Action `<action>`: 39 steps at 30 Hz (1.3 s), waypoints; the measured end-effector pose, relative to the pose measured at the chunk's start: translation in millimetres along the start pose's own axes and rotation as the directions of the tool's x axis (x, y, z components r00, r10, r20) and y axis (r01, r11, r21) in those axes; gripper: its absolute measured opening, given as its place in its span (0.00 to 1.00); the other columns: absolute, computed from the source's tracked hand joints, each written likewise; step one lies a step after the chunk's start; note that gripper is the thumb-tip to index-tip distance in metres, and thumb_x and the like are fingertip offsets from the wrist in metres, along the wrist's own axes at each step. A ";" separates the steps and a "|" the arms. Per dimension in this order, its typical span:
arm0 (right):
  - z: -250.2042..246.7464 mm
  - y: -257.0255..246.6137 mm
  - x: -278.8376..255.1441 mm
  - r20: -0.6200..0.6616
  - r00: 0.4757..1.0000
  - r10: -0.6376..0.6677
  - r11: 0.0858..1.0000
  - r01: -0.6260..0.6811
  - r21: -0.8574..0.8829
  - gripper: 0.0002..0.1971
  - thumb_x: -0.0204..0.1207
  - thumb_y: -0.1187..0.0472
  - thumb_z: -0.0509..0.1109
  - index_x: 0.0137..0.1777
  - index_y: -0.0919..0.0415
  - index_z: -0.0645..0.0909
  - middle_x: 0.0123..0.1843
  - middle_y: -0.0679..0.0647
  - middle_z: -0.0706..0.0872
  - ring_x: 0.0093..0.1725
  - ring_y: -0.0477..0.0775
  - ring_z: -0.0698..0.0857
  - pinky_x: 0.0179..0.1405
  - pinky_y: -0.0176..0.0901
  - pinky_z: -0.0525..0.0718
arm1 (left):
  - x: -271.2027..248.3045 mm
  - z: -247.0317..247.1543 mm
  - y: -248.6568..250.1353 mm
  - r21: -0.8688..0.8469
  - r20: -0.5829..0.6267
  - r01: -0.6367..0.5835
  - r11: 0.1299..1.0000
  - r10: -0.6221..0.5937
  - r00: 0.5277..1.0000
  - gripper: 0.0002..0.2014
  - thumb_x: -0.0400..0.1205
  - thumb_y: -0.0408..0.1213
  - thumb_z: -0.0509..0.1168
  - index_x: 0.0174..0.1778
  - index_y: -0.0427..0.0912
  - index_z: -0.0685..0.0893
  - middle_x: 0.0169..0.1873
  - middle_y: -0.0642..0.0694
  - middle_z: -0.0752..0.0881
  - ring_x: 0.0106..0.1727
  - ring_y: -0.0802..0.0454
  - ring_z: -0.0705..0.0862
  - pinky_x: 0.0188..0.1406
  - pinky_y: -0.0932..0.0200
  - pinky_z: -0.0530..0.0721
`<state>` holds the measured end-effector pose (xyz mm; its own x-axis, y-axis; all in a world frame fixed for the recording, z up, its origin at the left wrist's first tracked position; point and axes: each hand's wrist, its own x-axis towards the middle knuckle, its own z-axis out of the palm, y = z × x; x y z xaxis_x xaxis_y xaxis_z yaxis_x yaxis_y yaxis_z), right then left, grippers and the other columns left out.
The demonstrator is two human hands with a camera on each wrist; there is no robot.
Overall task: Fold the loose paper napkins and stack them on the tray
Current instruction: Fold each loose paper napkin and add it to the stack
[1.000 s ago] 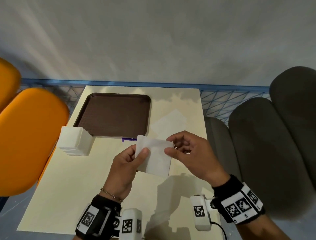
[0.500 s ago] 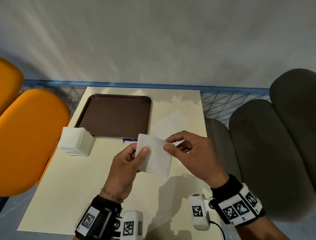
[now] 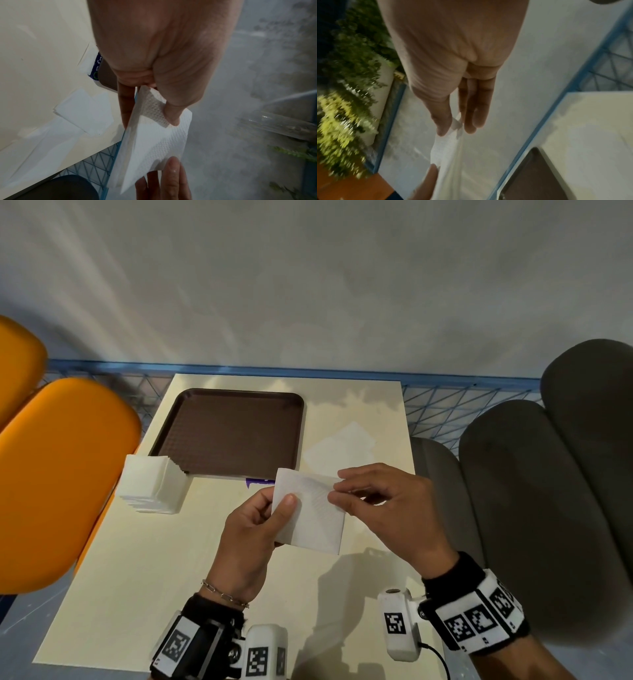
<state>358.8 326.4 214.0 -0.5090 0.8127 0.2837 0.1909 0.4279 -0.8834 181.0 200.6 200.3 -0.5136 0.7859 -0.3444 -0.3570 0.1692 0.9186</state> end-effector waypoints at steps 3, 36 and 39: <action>-1.8 -0.1 5.9 0.085 0.952 0.293 0.927 -0.304 0.221 0.05 0.74 0.60 0.86 0.48 0.55 0.96 0.47 0.47 0.97 0.39 0.53 0.94 0.46 0.49 0.93 | 0.2 0.7 0.1 -0.022 0.018 0.000 1.000 0.000 1.000 0.13 0.83 0.41 0.72 0.61 0.41 0.91 0.55 0.38 0.94 0.51 0.49 0.89 0.50 0.51 0.87; 69.0 -8.8 35.7 0.599 0.666 0.444 0.724 -0.661 0.198 0.19 0.75 0.65 0.85 0.65 0.64 0.89 0.55 0.61 0.96 0.55 0.64 0.96 0.55 0.58 0.95 | 24.0 -46.1 16.1 0.033 -0.286 -0.080 0.996 0.086 0.954 0.08 0.86 0.50 0.72 0.52 0.54 0.95 0.47 0.62 0.93 0.40 0.69 0.86 0.37 0.68 0.87; 98.3 -8.7 34.0 0.589 0.651 0.480 0.709 -0.683 0.177 0.14 0.77 0.68 0.83 0.61 0.67 0.91 0.53 0.62 0.96 0.53 0.66 0.96 0.53 0.53 0.95 | 26.4 -70.1 17.3 0.064 -0.267 -0.022 0.998 0.039 0.963 0.12 0.85 0.53 0.72 0.49 0.51 0.95 0.44 0.60 0.93 0.39 0.66 0.87 0.36 0.65 0.88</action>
<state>257.3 311.4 194.7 -0.7336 0.5014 -0.4587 0.3344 -0.3214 -0.8860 106.6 182.6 193.6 -0.7168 0.6044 -0.3477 -0.2948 0.1892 0.9366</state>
